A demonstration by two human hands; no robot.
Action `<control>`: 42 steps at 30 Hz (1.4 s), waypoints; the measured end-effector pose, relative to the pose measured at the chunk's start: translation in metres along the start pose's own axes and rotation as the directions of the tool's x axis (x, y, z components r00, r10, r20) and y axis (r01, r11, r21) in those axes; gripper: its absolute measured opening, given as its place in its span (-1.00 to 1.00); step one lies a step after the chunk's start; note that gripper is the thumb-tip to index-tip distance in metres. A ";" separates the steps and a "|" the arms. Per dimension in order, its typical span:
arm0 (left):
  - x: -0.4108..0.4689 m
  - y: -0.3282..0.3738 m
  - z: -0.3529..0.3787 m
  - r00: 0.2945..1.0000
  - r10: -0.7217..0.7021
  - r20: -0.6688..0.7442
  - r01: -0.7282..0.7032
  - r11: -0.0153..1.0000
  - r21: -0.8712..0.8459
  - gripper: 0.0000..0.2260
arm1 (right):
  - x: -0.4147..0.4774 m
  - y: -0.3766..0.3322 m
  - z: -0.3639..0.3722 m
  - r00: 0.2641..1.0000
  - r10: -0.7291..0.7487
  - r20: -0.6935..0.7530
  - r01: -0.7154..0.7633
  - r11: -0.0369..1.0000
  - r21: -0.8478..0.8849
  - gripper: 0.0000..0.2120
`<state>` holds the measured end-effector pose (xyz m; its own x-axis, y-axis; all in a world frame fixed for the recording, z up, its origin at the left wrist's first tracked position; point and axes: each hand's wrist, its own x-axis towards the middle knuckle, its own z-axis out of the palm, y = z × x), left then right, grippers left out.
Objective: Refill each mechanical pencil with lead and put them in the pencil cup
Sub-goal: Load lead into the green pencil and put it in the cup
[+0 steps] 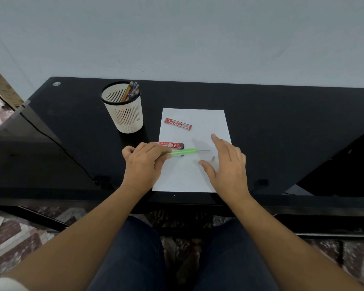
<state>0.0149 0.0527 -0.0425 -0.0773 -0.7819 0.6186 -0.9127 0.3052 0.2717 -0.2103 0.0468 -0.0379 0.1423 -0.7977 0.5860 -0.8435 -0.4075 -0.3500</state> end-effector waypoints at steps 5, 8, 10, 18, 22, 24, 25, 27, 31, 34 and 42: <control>-0.002 0.003 0.003 0.993 -0.115 -0.029 0.112 0.991 -0.075 -0.90 | 0.000 0.001 0.000 0.995 0.101 0.011 -0.101 0.995 0.007 -0.51; -0.004 0.005 0.003 0.972 -0.231 0.036 0.233 0.956 -0.178 -0.86 | -0.001 0.003 0.002 0.995 0.102 0.012 -0.102 0.995 -0.007 -0.70; -0.003 0.005 0.003 0.955 -0.279 0.103 0.296 0.927 -0.230 -0.75 | -0.001 0.004 0.003 0.993 0.113 0.027 -0.112 0.993 -0.035 -0.76; -0.005 0.001 0.007 0.944 -0.259 0.204 0.313 0.898 -0.308 -0.76 | -0.001 0.003 0.001 0.987 0.137 0.081 -0.130 0.987 -0.090 -0.82; -0.002 0.006 0.002 0.959 -0.236 0.158 0.272 0.924 -0.269 -0.87 | -0.001 0.002 0.000 0.987 0.145 0.066 -0.139 0.986 -0.094 -0.81; -0.002 0.006 0.003 0.987 -0.153 0.059 0.160 0.976 -0.149 -0.91 | -0.001 0.001 -0.002 0.986 0.158 0.058 -0.152 0.984 -0.095 -0.80; -0.002 0.005 0.004 0.993 -0.113 0.026 0.115 0.988 -0.102 -0.91 | -0.001 0.001 -0.003 0.984 0.166 0.060 -0.159 0.982 -0.099 -0.80; -0.003 0.002 0.006 0.998 -0.065 -0.001 0.065 0.996 -0.058 -0.92 | 0.000 0.001 -0.003 0.982 0.177 0.071 -0.168 0.979 -0.117 -0.81; -0.003 0.003 0.004 0.999 -0.034 -0.009 0.034 0.999 -0.035 -0.91 | -0.001 0.002 -0.001 0.977 0.200 0.074 -0.188 0.973 -0.134 -0.86; -0.002 0.002 0.004 1.000 -0.030 -0.004 0.030 0.999 -0.025 -0.91 | -0.001 0.001 -0.001 0.978 0.194 0.081 -0.183 0.975 -0.128 -0.86; -0.003 0.004 0.004 1.000 -0.015 -0.025 0.014 1.000 -0.009 -0.92 | 0.000 0.004 0.002 0.974 0.175 0.142 -0.160 0.981 -0.111 -0.93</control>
<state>0.0104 0.0540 -0.0458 -0.0540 -0.7725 0.6327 -0.9100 0.2989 0.2874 -0.2124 0.0443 -0.0403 0.0645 -0.9116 0.4059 -0.9075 -0.2227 -0.3561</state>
